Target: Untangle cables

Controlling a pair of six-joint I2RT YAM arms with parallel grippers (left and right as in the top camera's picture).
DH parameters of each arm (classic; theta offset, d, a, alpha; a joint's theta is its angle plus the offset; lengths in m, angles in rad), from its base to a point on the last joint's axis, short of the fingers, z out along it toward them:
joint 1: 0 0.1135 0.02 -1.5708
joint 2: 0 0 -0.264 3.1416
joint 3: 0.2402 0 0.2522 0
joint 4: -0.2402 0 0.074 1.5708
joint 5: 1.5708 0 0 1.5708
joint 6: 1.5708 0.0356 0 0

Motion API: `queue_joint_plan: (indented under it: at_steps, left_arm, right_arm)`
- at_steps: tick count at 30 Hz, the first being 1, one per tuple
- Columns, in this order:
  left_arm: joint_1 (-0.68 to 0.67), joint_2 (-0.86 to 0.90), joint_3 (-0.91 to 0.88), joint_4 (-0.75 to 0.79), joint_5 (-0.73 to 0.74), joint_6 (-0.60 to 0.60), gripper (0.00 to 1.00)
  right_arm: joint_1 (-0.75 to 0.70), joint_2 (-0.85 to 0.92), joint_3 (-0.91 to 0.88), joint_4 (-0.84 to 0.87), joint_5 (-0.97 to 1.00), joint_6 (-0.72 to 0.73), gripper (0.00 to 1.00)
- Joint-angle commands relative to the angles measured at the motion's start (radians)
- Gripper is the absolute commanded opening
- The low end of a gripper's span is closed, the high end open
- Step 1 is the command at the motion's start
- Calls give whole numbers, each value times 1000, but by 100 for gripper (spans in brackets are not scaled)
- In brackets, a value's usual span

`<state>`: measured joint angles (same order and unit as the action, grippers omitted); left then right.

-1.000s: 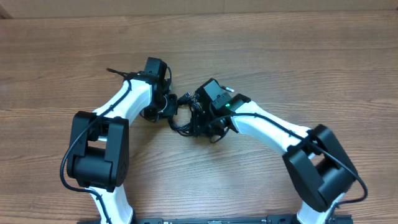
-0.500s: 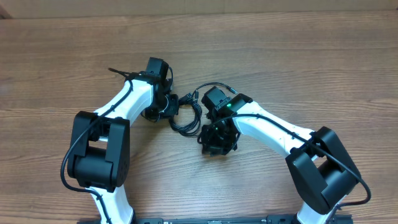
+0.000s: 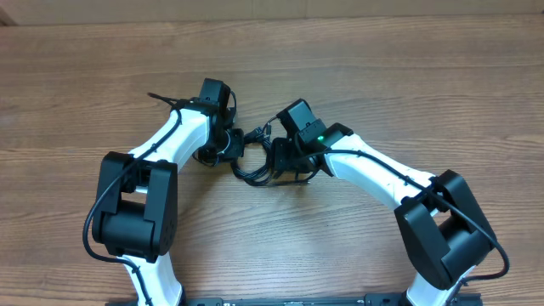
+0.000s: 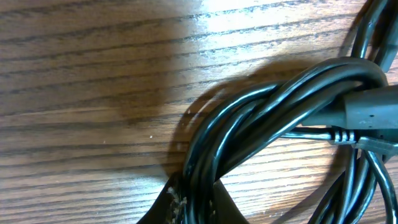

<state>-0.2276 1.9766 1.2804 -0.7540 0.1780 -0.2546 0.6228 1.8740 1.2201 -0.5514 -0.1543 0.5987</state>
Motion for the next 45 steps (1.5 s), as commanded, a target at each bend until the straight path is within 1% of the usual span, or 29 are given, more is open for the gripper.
queue_joint_plan:
  at_steps: [1, 4, 9, 12, 15, 17, 19, 22, 23, 25, 28, 30, 31, 32, 38, 43, 45]
  left_arm:
    - [5, -7, -10, 7, -32, 5, 10]
    - [5, -7, -10, 8, -32, 5, 10]
    - [5, -7, -10, 7, -32, 5, 10]
    - [5, -7, -10, 7, -31, 5, 11]
    - [5, -7, -10, 8, -31, 5, 11]
    - [5, -7, -10, 8, -31, 5, 10]
    - [5, -7, -10, 8, -30, 5, 4]
    - [5, -7, -10, 8, -28, 5, 4]
    - [5, -7, -10, 8, -27, 5, 4]
    - [6, -8, -8, 7, -16, 14, 4]
    - [6, -10, 4, 1, 24, 68, 4]
    - [10, -10, 14, -6, 34, 85, 4]
    - [12, -11, 15, -6, 34, 84, 4]
    - [14, -11, 15, -6, 34, 84, 4]
    - [22, -11, 15, -6, 34, 83, 4]
    - [23, -11, 14, -6, 38, 83, 4]
    - [25, -11, 14, -5, 69, 87, 4]
  right_arm:
    - [5, -20, -4, 8, 90, 0, 43]
    - [5, -4, -6, 22, 81, 3, 43]
    - [6, 8, -24, 83, 6, 3, 42]
    - [13, 21, -24, 86, -7, 8, 39]
    - [20, 43, -24, 85, -5, 29, 38]
    - [19, 66, -24, 90, -9, 64, 37]
    - [19, 72, -24, 100, -27, 79, 34]
    - [21, 73, -24, 104, -42, 78, 32]
    - [21, 73, -24, 103, -50, 78, 29]
    - [21, 73, -24, 103, -71, 78, 25]
    - [21, 73, -23, 102, -102, 77, 19]
    - [16, 73, -23, 102, -127, 76, 13]
    - [10, 73, -23, 105, -152, 60, 7]
    - [5, 73, -21, 107, -183, 40, 4]
    - [-45, 61, 2, 110, -492, -79, 4]
    - [-75, 32, 5, 121, -649, -85, 4]
    - [-76, 14, 5, 146, -732, -102, 4]
